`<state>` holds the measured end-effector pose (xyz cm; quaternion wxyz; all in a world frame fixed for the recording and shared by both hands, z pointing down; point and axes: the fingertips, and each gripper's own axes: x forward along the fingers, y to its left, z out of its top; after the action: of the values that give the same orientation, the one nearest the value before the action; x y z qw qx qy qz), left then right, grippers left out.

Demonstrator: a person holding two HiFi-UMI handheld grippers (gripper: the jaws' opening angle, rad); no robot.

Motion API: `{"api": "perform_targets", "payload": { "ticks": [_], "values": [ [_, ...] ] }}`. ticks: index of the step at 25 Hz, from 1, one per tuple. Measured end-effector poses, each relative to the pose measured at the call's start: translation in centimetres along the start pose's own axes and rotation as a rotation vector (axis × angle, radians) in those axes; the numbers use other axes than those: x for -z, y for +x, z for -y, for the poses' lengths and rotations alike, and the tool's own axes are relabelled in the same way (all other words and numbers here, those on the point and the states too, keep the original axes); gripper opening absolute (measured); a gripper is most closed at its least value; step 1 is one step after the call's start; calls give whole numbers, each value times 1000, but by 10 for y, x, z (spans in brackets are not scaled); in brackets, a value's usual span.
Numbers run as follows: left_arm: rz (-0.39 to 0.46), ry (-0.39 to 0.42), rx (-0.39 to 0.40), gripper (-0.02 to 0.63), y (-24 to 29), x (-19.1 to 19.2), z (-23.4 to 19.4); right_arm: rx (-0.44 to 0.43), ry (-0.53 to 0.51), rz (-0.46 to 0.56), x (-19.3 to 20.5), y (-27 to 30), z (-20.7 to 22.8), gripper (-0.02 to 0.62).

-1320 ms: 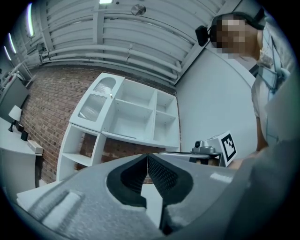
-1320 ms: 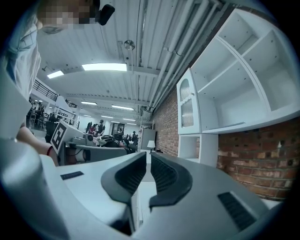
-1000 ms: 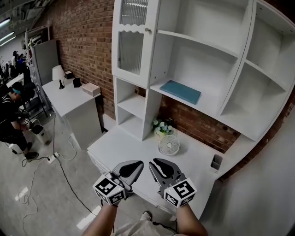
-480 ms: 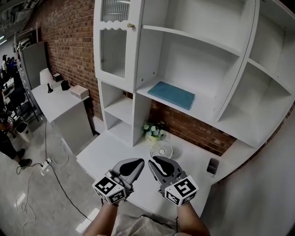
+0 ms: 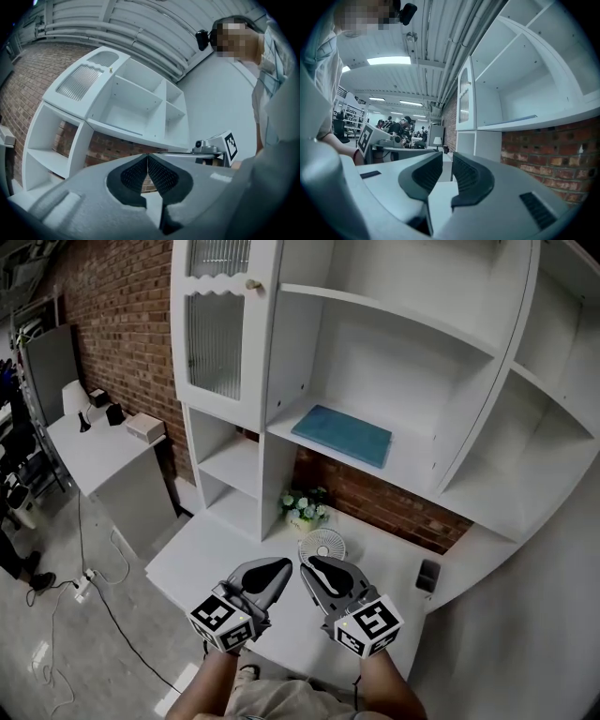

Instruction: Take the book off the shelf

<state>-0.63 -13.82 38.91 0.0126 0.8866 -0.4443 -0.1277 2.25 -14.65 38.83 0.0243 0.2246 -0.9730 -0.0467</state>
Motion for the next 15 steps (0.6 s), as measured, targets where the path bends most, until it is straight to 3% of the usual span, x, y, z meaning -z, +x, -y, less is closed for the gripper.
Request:
{"api": "perform_targets", "payload": {
  "ticks": [15],
  "values": [
    [10, -11, 141, 11, 45, -26, -22, 80, -149, -89, -34, 23, 40, 74]
  ]
}}
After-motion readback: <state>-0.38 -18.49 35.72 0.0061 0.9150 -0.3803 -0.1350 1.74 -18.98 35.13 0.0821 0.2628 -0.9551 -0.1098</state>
